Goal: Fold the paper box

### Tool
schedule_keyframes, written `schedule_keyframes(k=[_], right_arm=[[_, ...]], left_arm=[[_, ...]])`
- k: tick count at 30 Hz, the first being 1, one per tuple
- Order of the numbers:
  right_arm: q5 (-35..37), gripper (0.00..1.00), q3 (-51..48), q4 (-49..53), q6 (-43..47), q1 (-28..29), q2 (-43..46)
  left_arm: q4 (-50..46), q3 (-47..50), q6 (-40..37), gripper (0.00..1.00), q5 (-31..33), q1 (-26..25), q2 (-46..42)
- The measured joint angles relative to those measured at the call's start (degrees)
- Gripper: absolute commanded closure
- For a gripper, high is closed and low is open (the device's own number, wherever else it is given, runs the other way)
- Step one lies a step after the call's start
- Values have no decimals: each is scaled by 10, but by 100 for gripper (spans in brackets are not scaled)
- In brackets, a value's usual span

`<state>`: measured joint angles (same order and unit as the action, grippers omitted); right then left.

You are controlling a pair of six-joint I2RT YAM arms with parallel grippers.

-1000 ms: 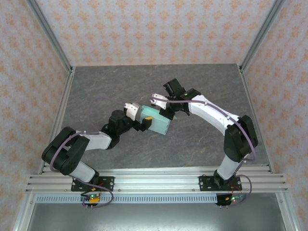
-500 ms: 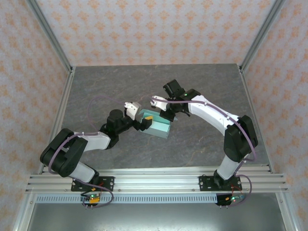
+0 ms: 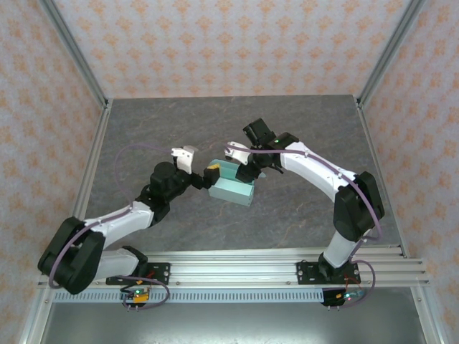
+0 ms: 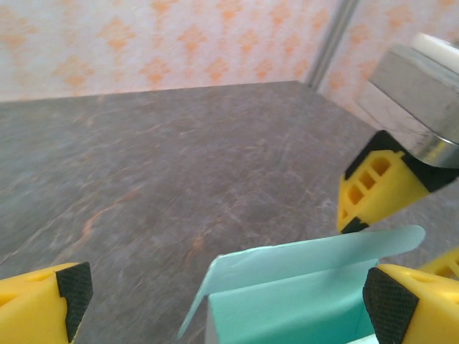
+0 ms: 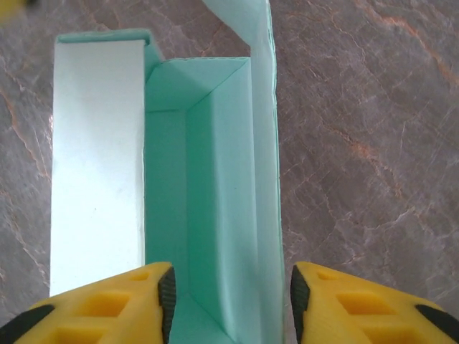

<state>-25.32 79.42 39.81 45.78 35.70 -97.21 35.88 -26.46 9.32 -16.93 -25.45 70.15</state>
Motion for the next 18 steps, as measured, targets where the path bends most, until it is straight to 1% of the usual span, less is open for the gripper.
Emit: schedule_keyframes(k=[2, 5, 8, 10, 12, 18], right_arm=[[0, 39, 1, 0, -11, -1, 0], [-5, 38, 7, 3, -23, -5, 0], [-18, 39, 30, 17, -32, -14, -7], [-24, 40, 50, 26, -36, -19, -17], [-30, 40, 68, 33, -38, -21, -30], [-56, 36, 125, 76, -56, -21, -84]], left_arm=[[-51, -10, 23, 0, 17, 9, -23], [-116, -21, 52, 0, 30, 20, -47], [-186, -36, 68, 0, 26, 25, -65], [-232, -45, 69, 0, 12, 26, -75], [-261, -45, 69, 0, -2, 26, -87], [-285, -10, 97, 0, -13, 26, -111]])
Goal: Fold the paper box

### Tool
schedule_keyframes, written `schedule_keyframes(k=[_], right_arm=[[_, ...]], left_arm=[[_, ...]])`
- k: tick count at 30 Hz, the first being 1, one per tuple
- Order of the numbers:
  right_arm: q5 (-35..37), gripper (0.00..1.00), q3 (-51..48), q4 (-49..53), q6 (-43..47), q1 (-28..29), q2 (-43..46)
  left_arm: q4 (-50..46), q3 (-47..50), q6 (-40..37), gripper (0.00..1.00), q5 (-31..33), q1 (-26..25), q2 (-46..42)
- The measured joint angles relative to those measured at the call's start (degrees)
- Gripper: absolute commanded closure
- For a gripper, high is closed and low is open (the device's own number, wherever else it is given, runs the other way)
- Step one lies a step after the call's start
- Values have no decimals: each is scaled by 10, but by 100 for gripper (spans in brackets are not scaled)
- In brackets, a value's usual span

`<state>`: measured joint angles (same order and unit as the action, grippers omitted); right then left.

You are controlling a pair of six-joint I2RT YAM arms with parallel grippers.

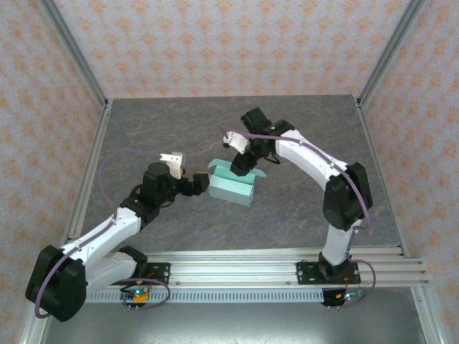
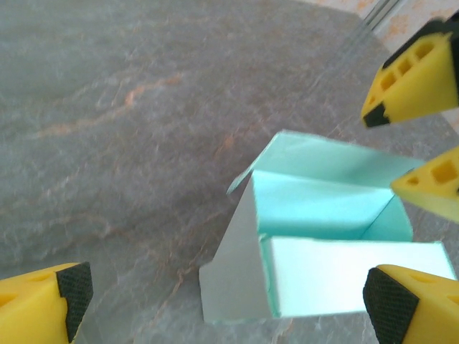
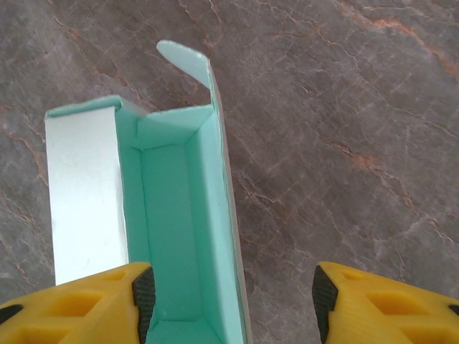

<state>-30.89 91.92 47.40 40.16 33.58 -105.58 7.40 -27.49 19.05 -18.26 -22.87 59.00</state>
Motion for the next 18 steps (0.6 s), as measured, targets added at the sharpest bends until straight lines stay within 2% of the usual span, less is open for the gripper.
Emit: schedule_keyframes(k=[3, 5, 10, 18], right_arm=[[-16, 28, 28, 17, -24, 0, -22], [-24, 26, 38, 22, -42, 0, -30], [-52, 21, 58, 39, -76, 0, -45], [-96, 20, 63, 41, -102, 4, -57]], left_arm=[[-27, 5, 11, 0, -4, -5, 10], [-45, 3, 11, 1, -6, -17, 26], [-78, -12, 27, 3, 6, -70, 68], [-40, -13, 82, 2, 71, -79, 127]])
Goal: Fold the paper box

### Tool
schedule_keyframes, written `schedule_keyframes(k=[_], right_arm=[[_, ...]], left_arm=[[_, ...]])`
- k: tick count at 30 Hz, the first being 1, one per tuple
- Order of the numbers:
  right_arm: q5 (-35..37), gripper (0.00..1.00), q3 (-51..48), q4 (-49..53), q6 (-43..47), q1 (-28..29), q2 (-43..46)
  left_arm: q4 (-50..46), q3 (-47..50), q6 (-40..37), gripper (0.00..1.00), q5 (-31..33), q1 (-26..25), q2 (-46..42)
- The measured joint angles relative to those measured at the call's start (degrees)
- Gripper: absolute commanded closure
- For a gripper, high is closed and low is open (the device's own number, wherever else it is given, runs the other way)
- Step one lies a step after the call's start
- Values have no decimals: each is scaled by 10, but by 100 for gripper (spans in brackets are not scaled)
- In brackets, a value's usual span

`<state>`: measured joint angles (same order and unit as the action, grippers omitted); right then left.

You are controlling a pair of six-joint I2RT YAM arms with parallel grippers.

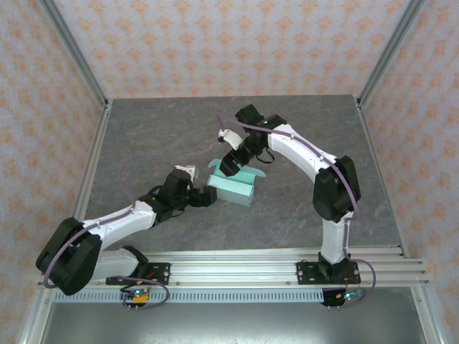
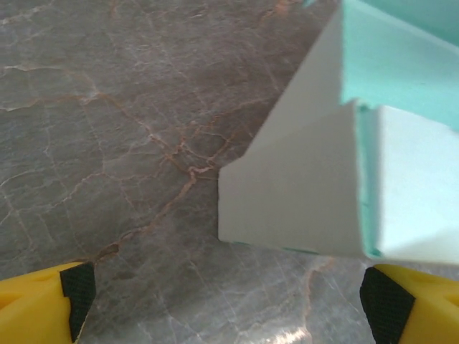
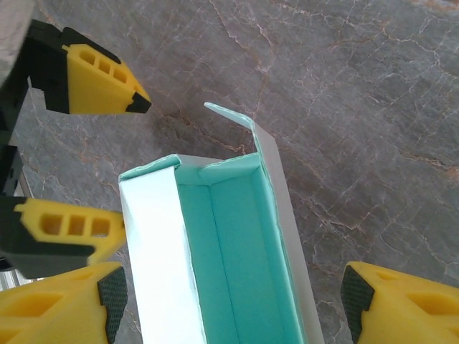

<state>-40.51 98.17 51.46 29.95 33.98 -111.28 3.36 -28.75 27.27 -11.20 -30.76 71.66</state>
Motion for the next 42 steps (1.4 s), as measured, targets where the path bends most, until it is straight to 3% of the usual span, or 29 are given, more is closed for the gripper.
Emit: schedule_keyframes(k=[10, 18, 30, 38, 42], right_arm=[[35, 21, -32, -3, 2, 35, -4], [83, 29, -40, -9, -3, 47, -5], [137, 28, -12, 14, -46, 82, -37], [185, 47, -7, 21, -68, 103, -43], [198, 50, -9, 23, -42, 106, -43]], left_arm=[[27, -44, 47, 2, 32, 0, 92], [34, -46, 75, 2, 48, 0, 96], [35, -46, 98, 2, 64, 0, 99], [30, -43, 104, 1, 72, 11, 92], [48, -8, 100, 1, 61, 53, 11]])
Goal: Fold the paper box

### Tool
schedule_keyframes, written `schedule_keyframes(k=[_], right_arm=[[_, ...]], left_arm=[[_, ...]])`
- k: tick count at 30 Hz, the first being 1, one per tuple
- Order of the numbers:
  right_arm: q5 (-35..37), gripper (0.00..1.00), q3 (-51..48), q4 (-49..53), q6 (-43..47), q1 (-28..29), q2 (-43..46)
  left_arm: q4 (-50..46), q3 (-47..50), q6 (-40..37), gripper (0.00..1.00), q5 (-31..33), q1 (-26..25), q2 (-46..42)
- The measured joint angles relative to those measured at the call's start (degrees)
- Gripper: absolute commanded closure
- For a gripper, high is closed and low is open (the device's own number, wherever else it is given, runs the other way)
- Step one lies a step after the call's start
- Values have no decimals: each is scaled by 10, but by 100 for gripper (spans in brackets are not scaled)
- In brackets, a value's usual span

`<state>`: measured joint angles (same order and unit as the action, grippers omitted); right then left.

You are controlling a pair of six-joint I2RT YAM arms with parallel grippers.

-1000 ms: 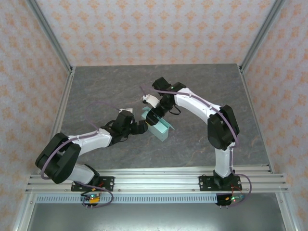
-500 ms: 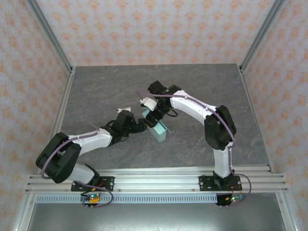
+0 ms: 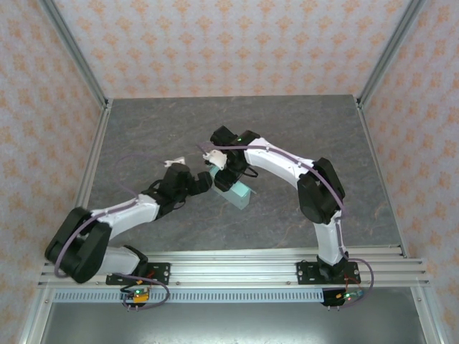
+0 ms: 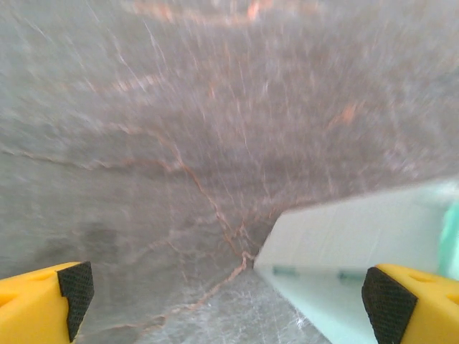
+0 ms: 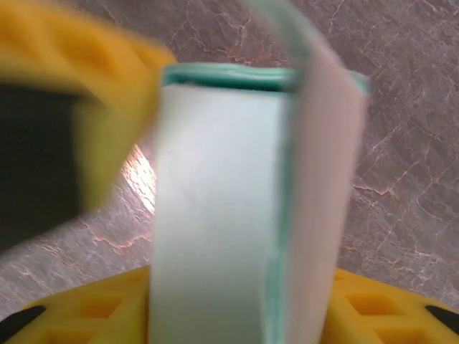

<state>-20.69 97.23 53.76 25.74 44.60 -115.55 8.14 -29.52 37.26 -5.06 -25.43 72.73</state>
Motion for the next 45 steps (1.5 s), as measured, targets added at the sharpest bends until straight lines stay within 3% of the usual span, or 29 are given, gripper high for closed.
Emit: schedule_keyframes(k=[5, 8, 9, 17, 21, 26, 30, 32, 37, 41, 45], right_arm=[[13, 50, -25, 0, 55, 0, 16], [16, 54, -50, 0, 94, -3, 37], [17, 54, -56, 0, 104, -4, 43], [12, 53, -63, -2, 143, -34, 52], [11, 53, -64, -2, 152, -42, 52], [0, 53, -65, -2, 155, -42, 52], [-3, 53, -66, -2, 155, -46, 53], [-4, 53, -68, -2, 155, -49, 55], [-5, 54, -72, -2, 155, -54, 65], [-5, 54, -78, -2, 155, -55, 75], [-14, 54, -84, -4, 157, -55, 77]], left_arm=[[13, 20, -56, 3, -38, 31, -108], [32, 14, -82, 22, -84, 31, -112], [37, 8, -87, 24, -105, 33, -100], [60, -9, -148, 18, -244, 44, -43], [45, -37, -230, 26, -278, 35, -39], [54, -61, -304, 27, -290, 4, 0], [71, -61, -352, 42, -290, -9, 34], [82, -61, -375, 57, -290, -10, 48], [120, -61, -408, 75, -284, -10, 57], [153, -58, -429, 81, -277, -10, 57], [173, -51, -452, 81, -275, -10, 57]])
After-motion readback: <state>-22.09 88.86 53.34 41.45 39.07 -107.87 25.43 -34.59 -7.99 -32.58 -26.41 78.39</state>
